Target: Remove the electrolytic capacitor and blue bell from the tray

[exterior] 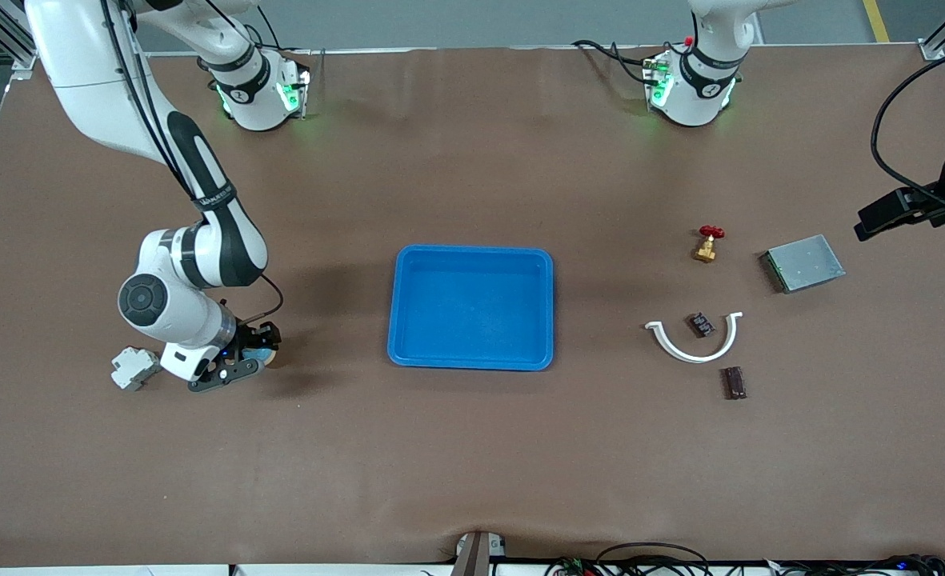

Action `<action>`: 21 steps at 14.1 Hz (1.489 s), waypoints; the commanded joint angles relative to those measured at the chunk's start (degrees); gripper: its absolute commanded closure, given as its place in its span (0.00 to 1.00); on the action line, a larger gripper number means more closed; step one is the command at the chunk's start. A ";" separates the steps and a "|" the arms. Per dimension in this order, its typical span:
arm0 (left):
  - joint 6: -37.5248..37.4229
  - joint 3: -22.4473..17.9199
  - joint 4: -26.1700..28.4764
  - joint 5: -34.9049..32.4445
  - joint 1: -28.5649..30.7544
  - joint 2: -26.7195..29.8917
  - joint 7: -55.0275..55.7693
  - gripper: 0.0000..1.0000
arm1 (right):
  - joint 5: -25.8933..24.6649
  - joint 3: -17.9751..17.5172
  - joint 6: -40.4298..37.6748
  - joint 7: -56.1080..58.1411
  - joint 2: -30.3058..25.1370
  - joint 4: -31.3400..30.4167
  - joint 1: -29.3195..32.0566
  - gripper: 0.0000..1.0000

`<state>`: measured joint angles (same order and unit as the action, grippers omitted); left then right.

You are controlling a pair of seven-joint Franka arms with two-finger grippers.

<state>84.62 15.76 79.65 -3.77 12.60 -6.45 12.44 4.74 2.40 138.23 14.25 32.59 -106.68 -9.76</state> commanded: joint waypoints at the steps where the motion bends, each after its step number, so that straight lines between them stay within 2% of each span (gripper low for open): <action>1: -0.77 1.03 -1.16 -0.71 0.58 0.56 -0.22 0.00 | -0.52 -1.00 0.72 0.69 1.51 1.65 1.15 0.96; 4: -5.34 0.85 0.41 2.26 1.20 2.58 -1.01 0.00 | -0.52 -1.00 2.04 1.83 2.39 1.65 1.15 0.96; 7: -4.11 1.20 1.47 2.54 0.85 3.11 -2.24 0.00 | -0.52 -1.00 2.65 2.10 3.09 1.57 1.15 0.95; 10: -1.40 0.77 6.03 2.89 1.64 6.09 -7.30 0.00 | -0.52 -1.00 2.92 2.19 3.27 1.57 1.23 0.92; 11: -0.87 0.76 6.56 2.89 2.69 6.54 -10.99 0.00 | -0.52 -1.00 2.92 2.10 3.44 1.57 1.23 0.83; 12: -0.86 0.76 6.83 2.89 2.96 6.63 -11.99 0.00 | -0.52 -1.00 2.84 2.01 3.44 1.57 1.23 0.57; 13: -0.77 0.76 7.44 2.89 3.05 7.15 -12.00 0.00 | -0.44 -1.00 2.75 1.92 3.44 1.57 1.23 0.18; 14: -0.69 0.68 8.58 2.72 3.05 8.03 -12.00 0.00 | -0.44 -1.00 2.57 1.92 3.44 1.65 1.23 0.00; 16: 1.42 0.76 10.70 2.72 2.88 9.87 -12.00 0.00 | -0.35 -1.00 2.05 1.92 3.36 1.57 1.85 0.00; 18: 1.60 0.76 10.35 3.07 2.96 9.62 -11.47 0.00 | -0.35 -1.00 1.52 1.22 2.57 1.48 1.59 0.00; 21: 1.60 0.59 10.17 3.07 3.05 9.53 -11.29 0.00 | 0.09 -1.09 -5.40 -1.22 -0.85 1.48 1.24 0.00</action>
<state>85.18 16.44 88.12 -1.97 15.04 1.45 1.65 4.80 2.31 137.14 15.02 34.81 -105.15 -9.35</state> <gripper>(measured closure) 0.000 0.000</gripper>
